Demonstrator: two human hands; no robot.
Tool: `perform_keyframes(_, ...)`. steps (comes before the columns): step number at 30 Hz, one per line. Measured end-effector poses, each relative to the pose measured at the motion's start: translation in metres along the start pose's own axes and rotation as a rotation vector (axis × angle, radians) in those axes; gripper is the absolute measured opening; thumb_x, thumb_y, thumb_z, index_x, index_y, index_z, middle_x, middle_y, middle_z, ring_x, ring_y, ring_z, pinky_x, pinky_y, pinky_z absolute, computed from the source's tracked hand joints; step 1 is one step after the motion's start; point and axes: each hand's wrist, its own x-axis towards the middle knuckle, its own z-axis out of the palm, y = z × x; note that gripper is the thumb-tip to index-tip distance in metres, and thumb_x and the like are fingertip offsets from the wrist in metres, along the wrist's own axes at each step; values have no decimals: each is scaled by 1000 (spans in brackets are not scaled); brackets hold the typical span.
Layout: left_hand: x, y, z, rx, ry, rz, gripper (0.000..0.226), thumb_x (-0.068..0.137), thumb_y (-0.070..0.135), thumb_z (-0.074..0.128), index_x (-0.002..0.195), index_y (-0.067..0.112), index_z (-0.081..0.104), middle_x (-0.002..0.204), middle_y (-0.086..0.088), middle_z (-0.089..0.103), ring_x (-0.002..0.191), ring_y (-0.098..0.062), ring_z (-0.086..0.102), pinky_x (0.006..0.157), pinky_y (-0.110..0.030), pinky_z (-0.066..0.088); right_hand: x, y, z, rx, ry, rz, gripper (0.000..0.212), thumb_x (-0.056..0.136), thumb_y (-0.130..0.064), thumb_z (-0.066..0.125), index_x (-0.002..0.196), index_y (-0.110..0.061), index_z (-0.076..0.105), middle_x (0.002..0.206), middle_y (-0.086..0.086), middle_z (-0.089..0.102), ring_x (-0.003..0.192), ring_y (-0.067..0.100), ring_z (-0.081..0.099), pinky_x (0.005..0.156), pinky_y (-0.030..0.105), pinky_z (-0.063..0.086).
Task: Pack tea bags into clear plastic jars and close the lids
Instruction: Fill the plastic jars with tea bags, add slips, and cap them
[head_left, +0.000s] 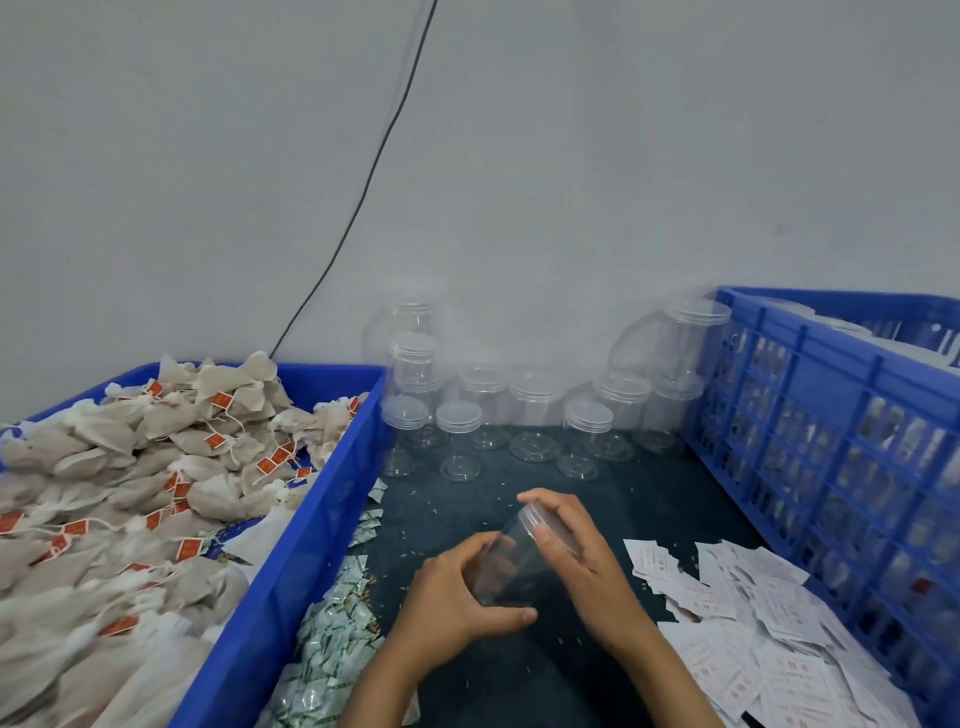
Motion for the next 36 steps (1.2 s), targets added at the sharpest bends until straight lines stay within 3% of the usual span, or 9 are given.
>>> perform_keyframes(3, -2, 0, -1, 126, 117, 25, 63, 56, 52, 84, 109, 53, 49, 88, 42, 61, 88, 17, 58, 81, -4, 42, -4, -2, -7, 33, -68, -7, 47, 84, -20, 50, 130, -32, 52, 134, -11, 41, 130, 3, 40, 104, 21, 35)
perform_keyframes(8, -3, 0, 3, 489, 238, 214, 76, 62, 65, 64, 131, 38, 47, 111, 26, 58, 102, 2, 54, 86, -13, 29, -8, -3, -3, -55, 63, 180, 66, 71, -82, 47, 128, -50, 36, 122, -18, 43, 113, -7, 47, 90, 17, 39)
perform_keyframes(11, -3, -2, 5, 511, 213, 235, 76, 64, 61, 67, 133, 38, 46, 114, 25, 57, 106, 1, 54, 89, -14, 30, -9, -1, -3, -17, 63, 188, 51, 80, -57, 62, 125, -45, 41, 109, -5, 51, 95, -2, 56, 84, 16, 43)
perform_keyframes(14, -3, -3, 4, 465, 191, 212, 75, 63, 60, 69, 131, 41, 44, 113, 29, 55, 105, 3, 53, 89, -12, 28, -10, -3, -10, 54, -34, 116, 58, 84, -26, 68, 131, -42, 39, 118, -5, 52, 106, -3, 54, 89, 13, 43)
perform_keyframes(17, -3, -3, 4, 465, 185, 234, 76, 63, 61, 67, 132, 39, 45, 114, 28, 56, 106, 3, 53, 91, -10, 26, -11, -5, -16, 114, -117, 107, 76, 75, -38, 64, 141, -46, 26, 134, -15, 45, 126, -5, 43, 99, 23, 42)
perform_keyframes(21, -3, -4, 5, 507, 219, 290, 74, 63, 61, 64, 131, 33, 51, 115, 22, 60, 104, -1, 56, 94, -15, 29, -10, -6, -5, 45, -13, 184, 74, 75, -71, 61, 136, -49, 26, 127, -10, 43, 114, -9, 48, 88, 12, 40)
perform_keyframes(24, -3, -4, 4, 532, 210, 276, 75, 64, 60, 65, 132, 33, 50, 117, 23, 59, 106, -1, 55, 95, -14, 26, -10, -6, -3, 60, 38, 194, 61, 76, -53, 64, 130, -39, 39, 110, 0, 52, 91, -5, 58, 78, 7, 43)
perform_keyframes(31, -6, 1, 2, 395, 161, 230, 73, 60, 62, 68, 126, 48, 40, 108, 37, 51, 103, 10, 48, 94, -8, 26, -13, -10, -20, 230, -106, 90, 76, 73, -13, 71, 139, -32, 39, 127, 2, 54, 118, 12, 55, 98, 27, 47)
perform_keyframes(36, -5, -4, 4, 512, 231, 358, 71, 60, 58, 68, 124, 32, 56, 108, 25, 61, 97, 3, 58, 89, -12, 31, -15, -14, -16, 77, -145, 163, 101, 64, -67, 68, 144, -53, 8, 140, -21, 28, 129, -8, 36, 105, 28, 40)
